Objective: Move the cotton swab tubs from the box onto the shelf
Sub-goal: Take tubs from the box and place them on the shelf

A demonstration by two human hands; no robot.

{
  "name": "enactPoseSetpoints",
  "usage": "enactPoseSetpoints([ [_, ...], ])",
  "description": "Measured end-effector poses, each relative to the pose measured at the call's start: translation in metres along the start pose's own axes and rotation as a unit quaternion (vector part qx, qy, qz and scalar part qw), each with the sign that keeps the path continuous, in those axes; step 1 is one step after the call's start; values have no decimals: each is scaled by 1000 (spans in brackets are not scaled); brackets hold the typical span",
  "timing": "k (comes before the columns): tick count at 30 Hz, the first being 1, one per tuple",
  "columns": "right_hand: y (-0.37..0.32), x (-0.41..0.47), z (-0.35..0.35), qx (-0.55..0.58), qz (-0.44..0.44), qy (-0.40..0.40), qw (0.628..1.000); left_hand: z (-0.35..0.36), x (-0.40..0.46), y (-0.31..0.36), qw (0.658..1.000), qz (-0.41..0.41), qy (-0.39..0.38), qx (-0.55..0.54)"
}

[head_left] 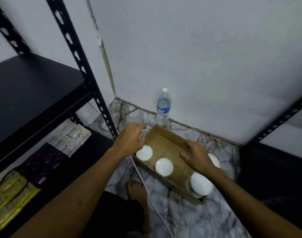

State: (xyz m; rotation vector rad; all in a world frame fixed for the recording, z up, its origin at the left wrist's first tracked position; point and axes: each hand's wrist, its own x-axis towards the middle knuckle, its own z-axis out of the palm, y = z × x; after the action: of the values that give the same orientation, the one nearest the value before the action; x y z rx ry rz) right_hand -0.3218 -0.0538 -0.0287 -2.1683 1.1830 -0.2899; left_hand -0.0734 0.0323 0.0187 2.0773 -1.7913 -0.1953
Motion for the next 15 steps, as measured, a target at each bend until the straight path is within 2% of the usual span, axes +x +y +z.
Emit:
enactPoseSetpoints([
  [4, 25, 15, 47, 35, 68, -19, 997, 53, 18, -17, 993, -78, -64, -67],
  [8, 42, 30, 95, 52, 127, -42, 990, 112, 26, -45, 974, -123, -170, -85],
  [11, 52, 38, 128, 58, 163, -59, 983, 149, 35, -64, 953, -165, -244, -76],
  [15, 61, 45, 171, 53, 197, -46, 978, 186, 51, -76, 937, -193, -290, -18],
])
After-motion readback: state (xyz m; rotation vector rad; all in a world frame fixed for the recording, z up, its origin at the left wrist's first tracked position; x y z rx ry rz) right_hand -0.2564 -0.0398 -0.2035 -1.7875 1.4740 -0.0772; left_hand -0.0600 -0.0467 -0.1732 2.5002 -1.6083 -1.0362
